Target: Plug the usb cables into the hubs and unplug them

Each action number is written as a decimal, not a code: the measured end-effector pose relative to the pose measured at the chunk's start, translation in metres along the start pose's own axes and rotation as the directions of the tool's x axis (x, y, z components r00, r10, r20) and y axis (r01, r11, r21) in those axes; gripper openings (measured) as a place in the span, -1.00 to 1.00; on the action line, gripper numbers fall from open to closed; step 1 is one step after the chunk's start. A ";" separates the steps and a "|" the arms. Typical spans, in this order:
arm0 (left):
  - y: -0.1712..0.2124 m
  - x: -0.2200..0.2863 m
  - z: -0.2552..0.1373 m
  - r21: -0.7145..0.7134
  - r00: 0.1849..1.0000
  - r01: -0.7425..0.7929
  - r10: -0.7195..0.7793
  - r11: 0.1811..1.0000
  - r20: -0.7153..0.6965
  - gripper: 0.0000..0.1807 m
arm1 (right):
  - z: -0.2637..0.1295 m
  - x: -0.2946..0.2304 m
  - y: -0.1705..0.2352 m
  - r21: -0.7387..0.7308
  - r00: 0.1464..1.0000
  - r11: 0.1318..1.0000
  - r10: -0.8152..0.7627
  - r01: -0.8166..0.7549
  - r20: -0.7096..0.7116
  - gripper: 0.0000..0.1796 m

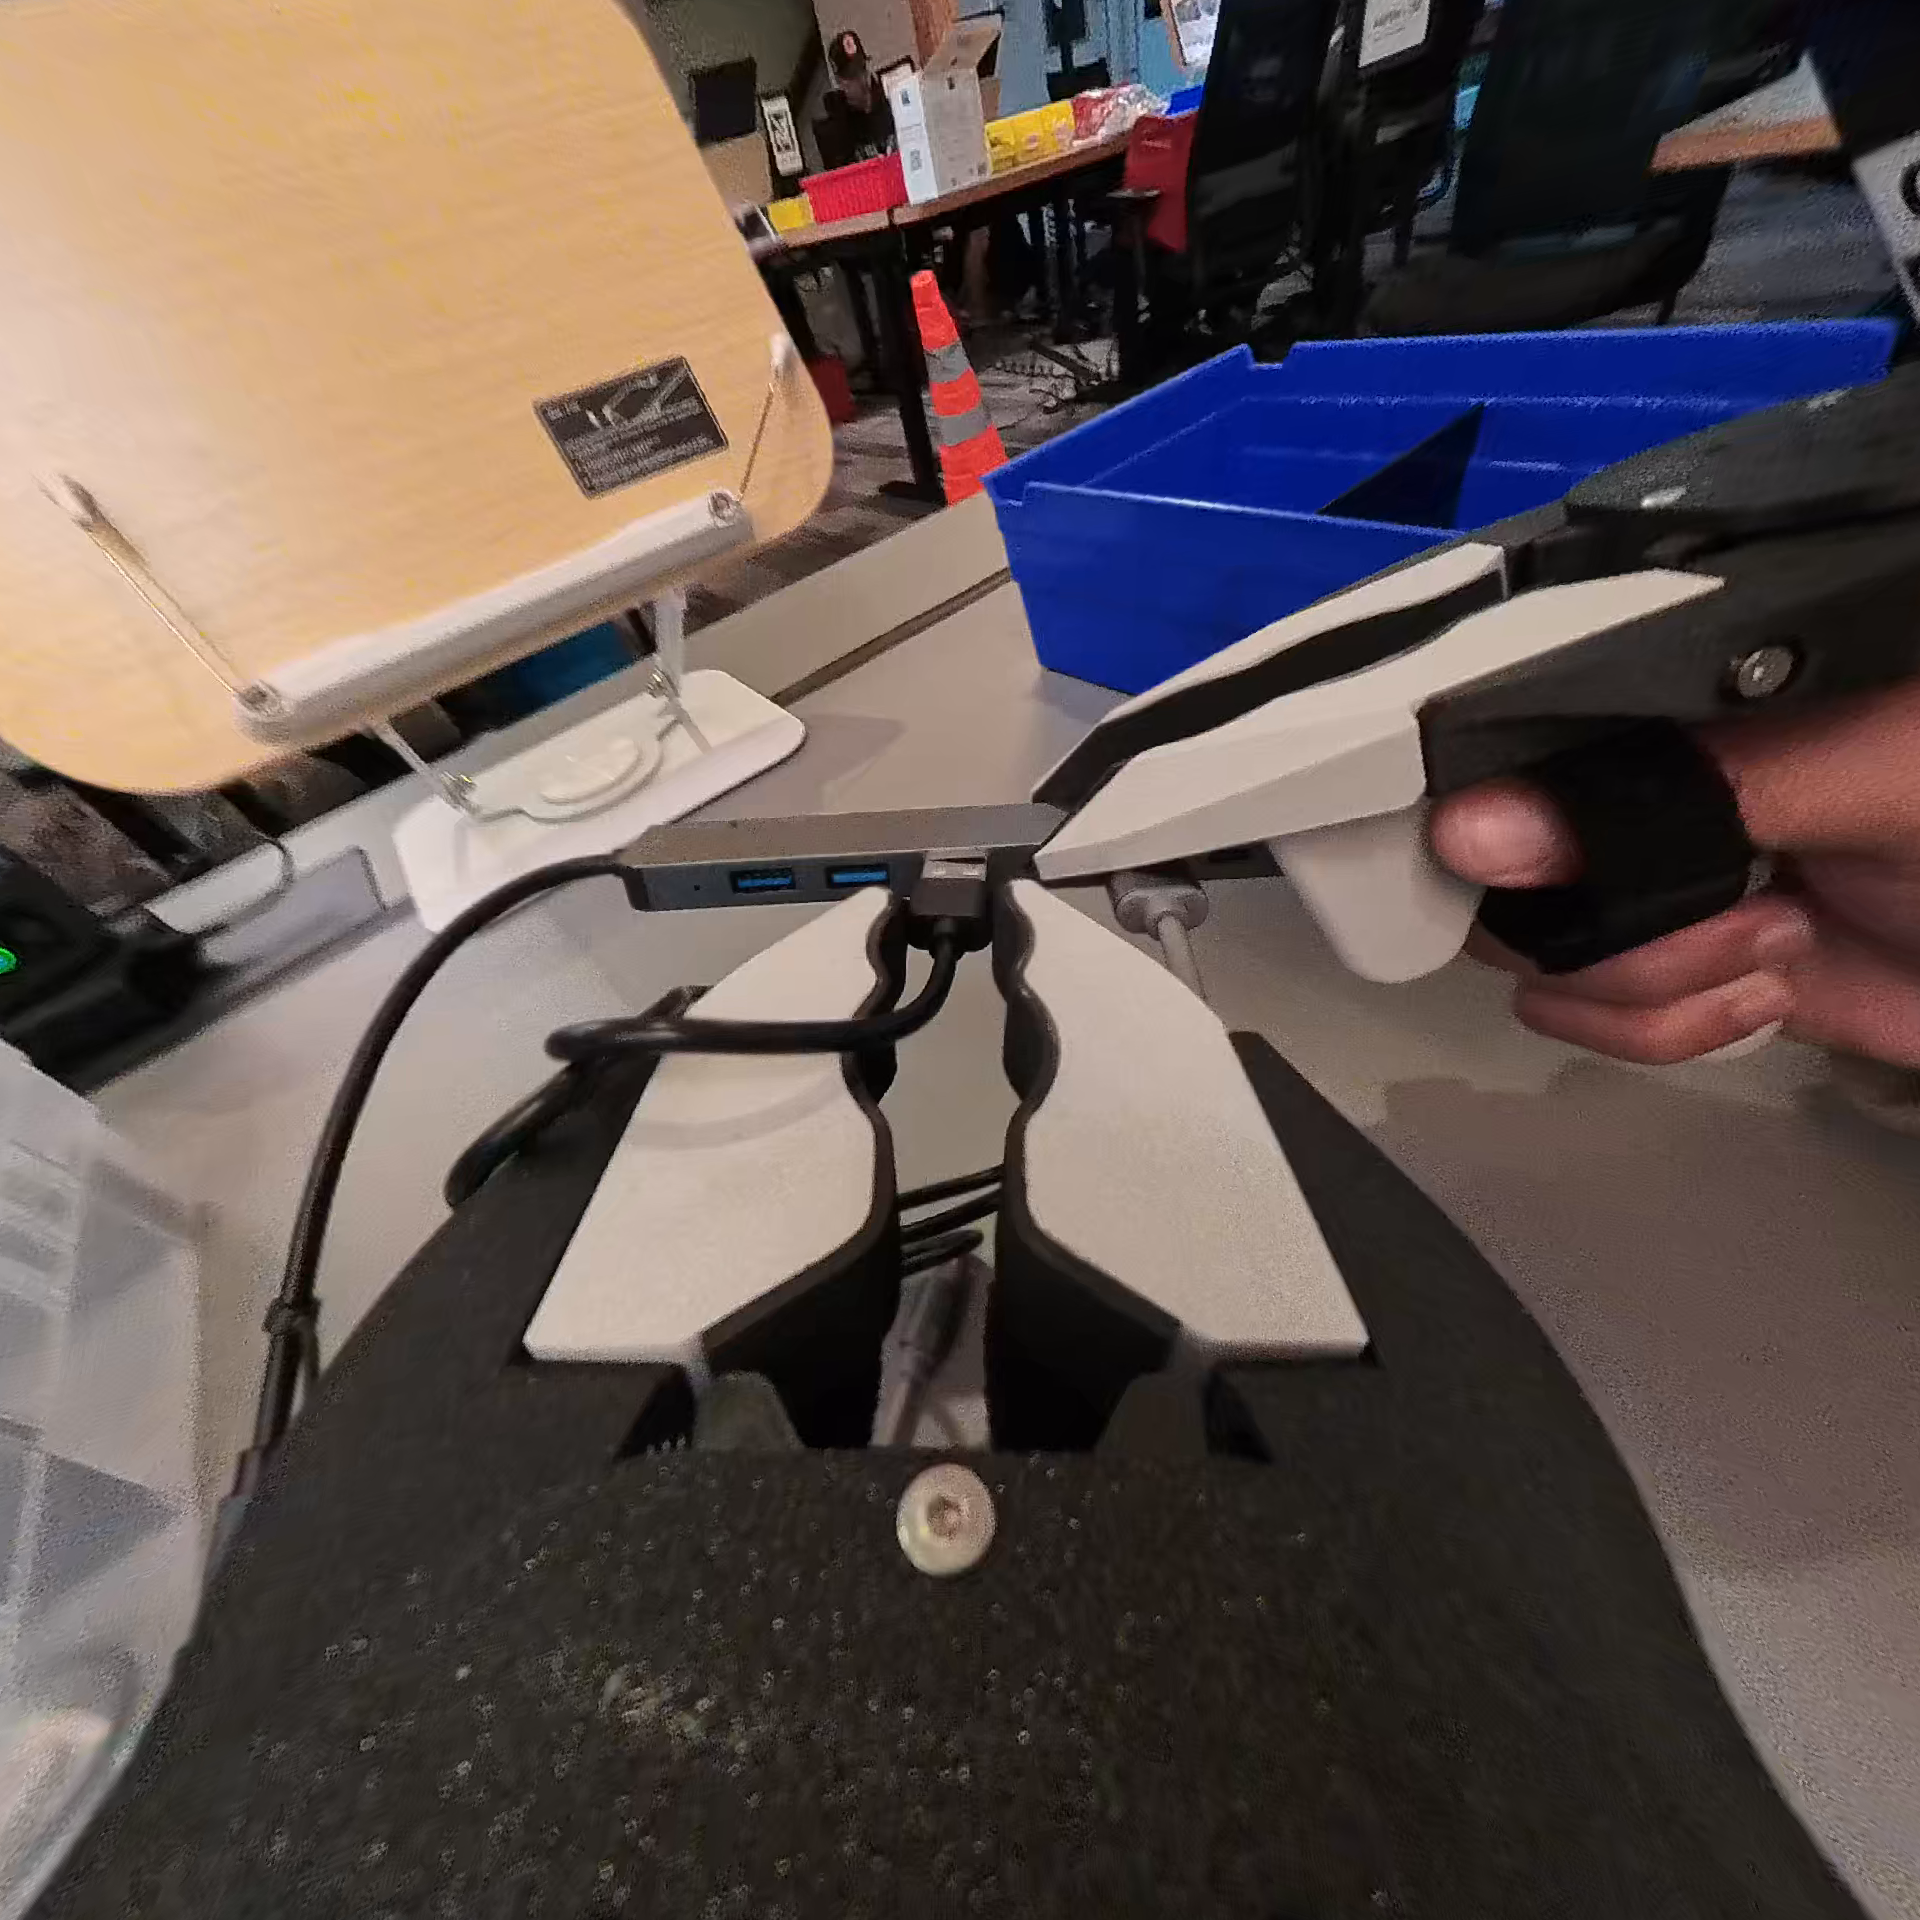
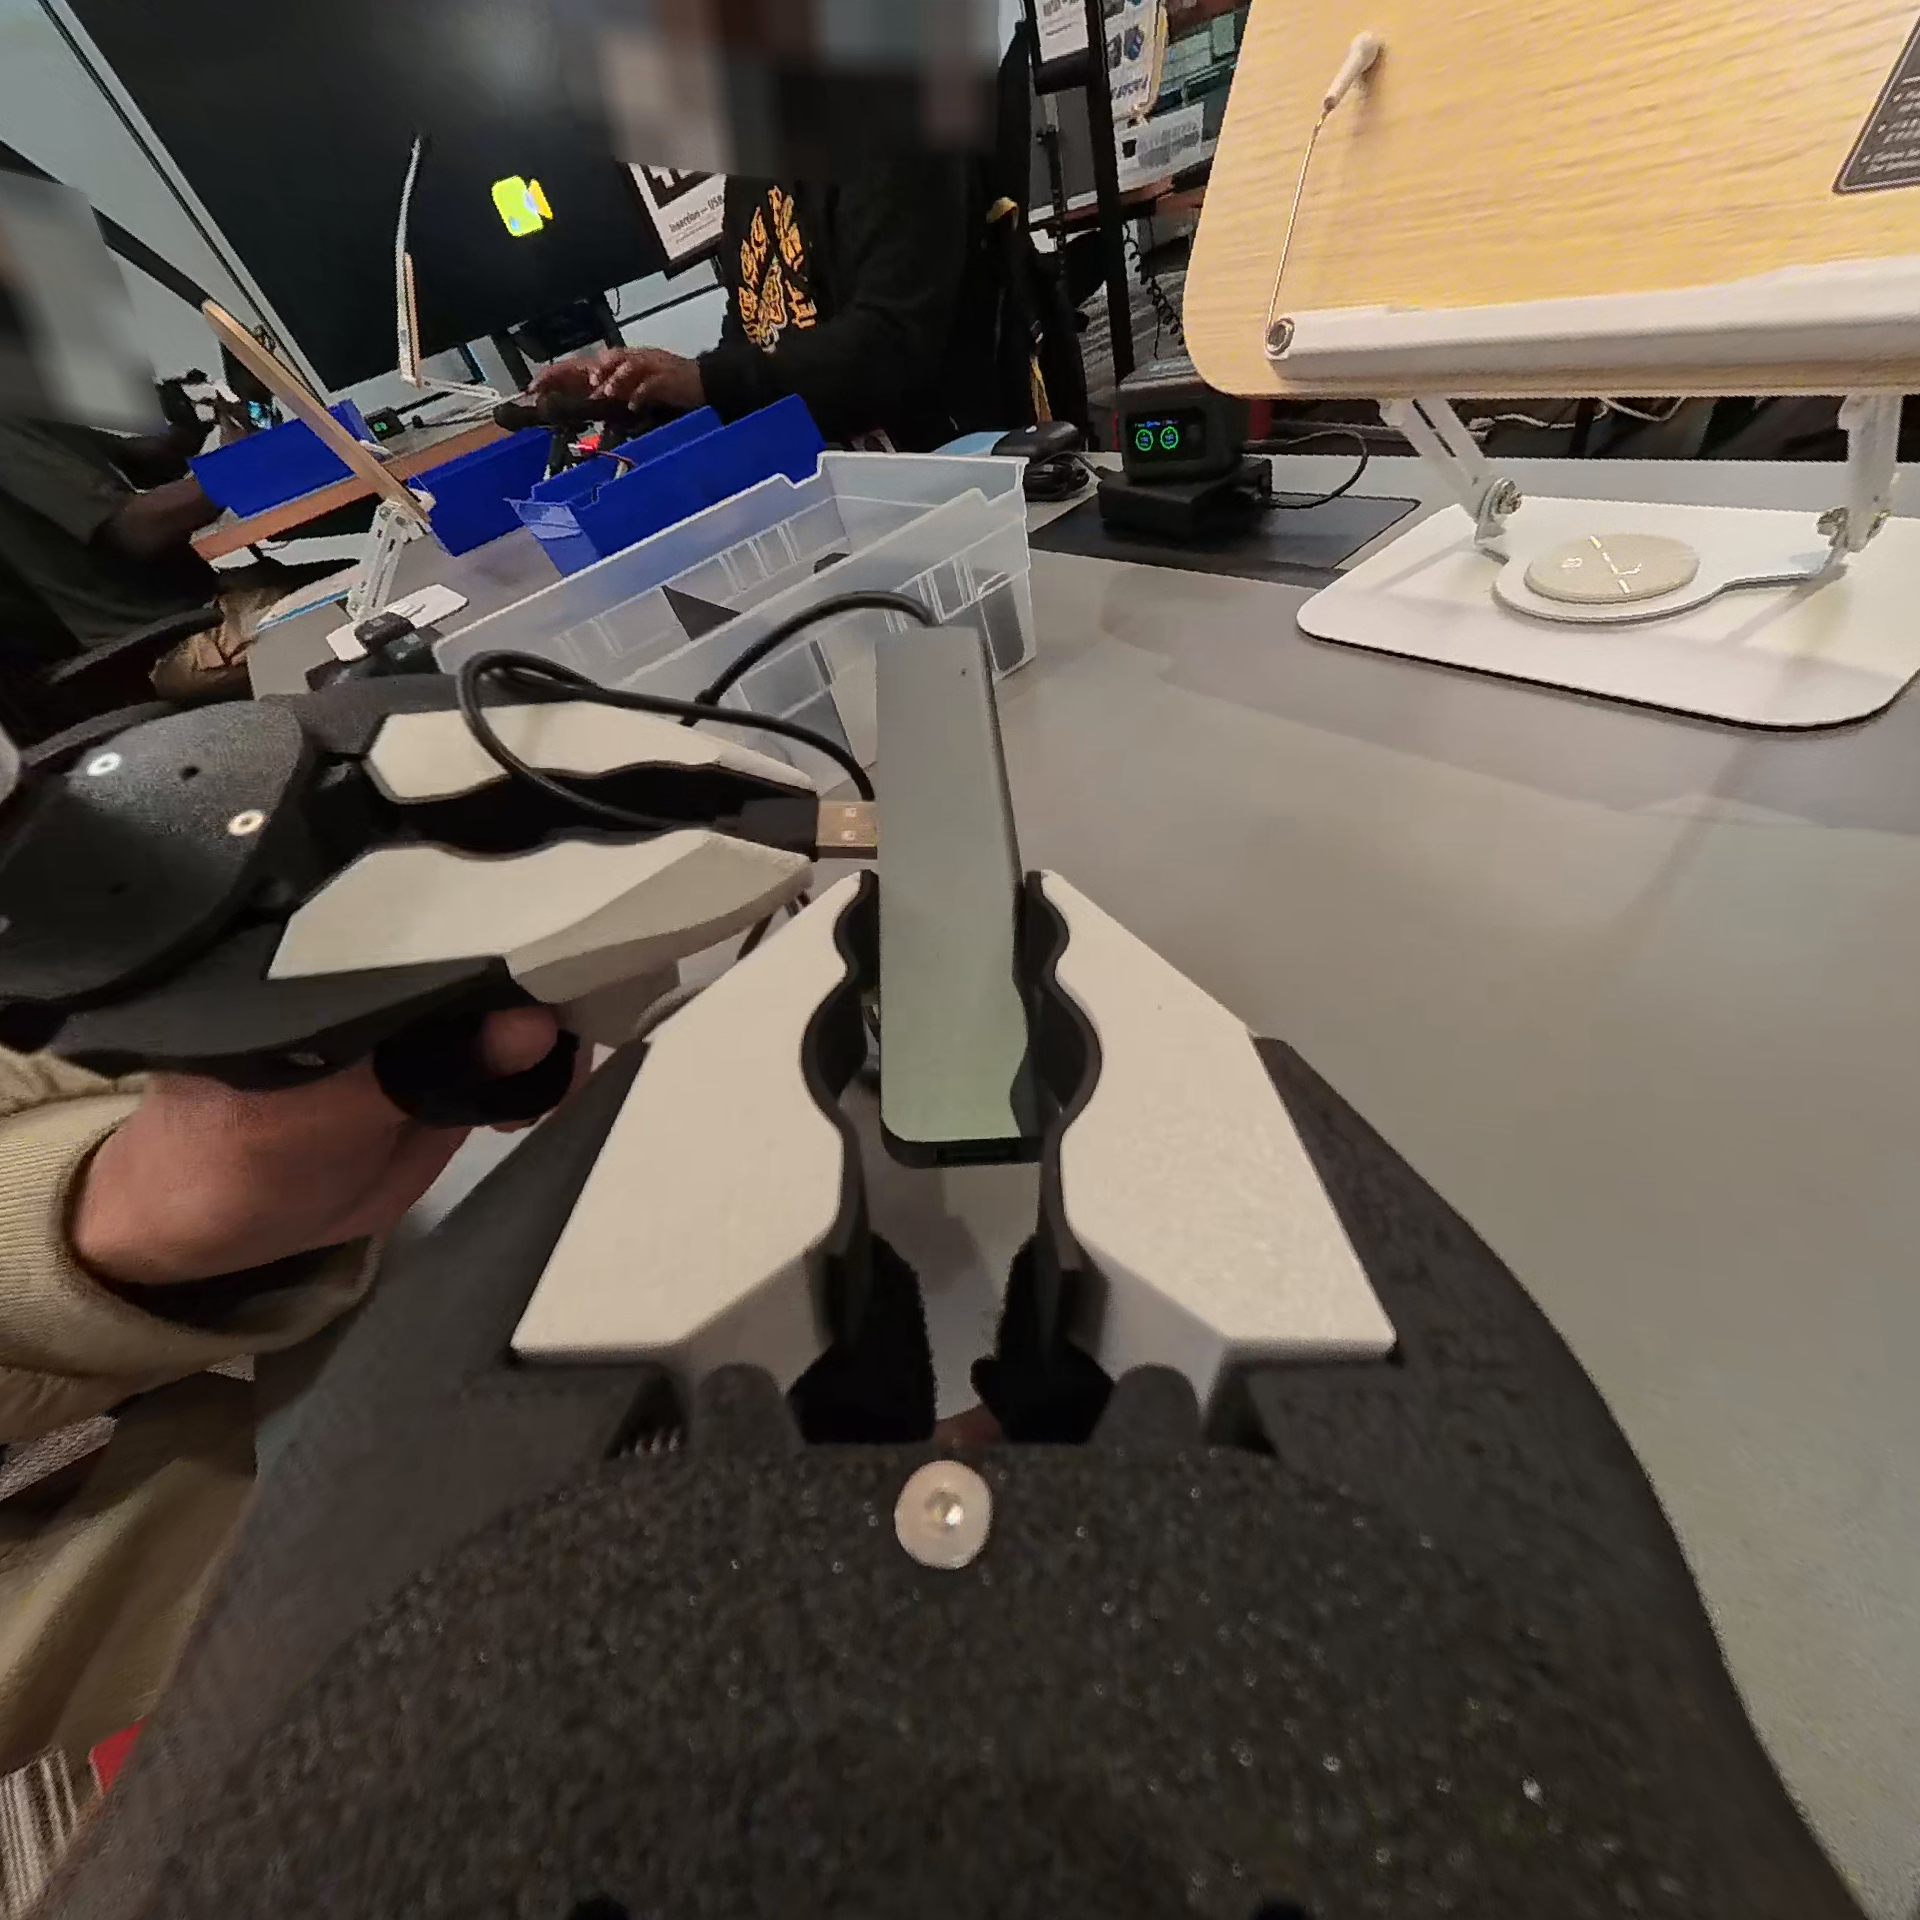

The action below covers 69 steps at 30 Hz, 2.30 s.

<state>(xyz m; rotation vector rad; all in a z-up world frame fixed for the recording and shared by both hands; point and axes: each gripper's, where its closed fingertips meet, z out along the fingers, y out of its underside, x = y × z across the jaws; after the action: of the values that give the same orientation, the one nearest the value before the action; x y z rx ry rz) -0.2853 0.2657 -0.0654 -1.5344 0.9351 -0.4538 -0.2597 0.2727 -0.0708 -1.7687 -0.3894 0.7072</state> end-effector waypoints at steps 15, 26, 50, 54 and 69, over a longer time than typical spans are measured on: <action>-0.002 0.001 0.003 0.021 0.991 0.122 -0.121 0.992 -0.052 -0.83 | 0.002 -0.007 0.007 -0.016 0.998 1.000 0.028 -0.027 0.063 -0.70; -0.006 0.015 -0.004 0.008 0.925 -0.381 0.381 0.925 -0.010 -0.83 | 0.004 -0.018 0.023 -0.186 0.953 0.974 0.175 -0.131 0.249 -0.66; 0.001 0.019 0.001 -0.033 0.960 0.202 -0.205 0.979 -0.190 -0.85 | 0.000 0.010 0.015 -0.121 0.997 0.990 -0.071 0.071 0.000 -0.67; -0.002 0.014 -0.003 0.028 0.975 0.180 -0.174 0.983 -0.139 -0.94 | 0.001 0.005 0.016 -0.120 0.992 0.985 -0.124 0.122 -0.007 -0.67; -0.004 0.015 0.000 0.043 0.990 0.053 -0.046 0.998 -0.136 -0.94 | -0.003 0.005 0.014 -0.127 0.995 0.987 -0.095 0.096 0.012 -0.67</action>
<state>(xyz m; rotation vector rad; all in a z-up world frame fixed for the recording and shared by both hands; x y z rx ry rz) -0.2752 0.2540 -0.0652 -1.5012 0.9851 -0.6170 -0.2554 0.2691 -0.0849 -1.8554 -0.5301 0.6307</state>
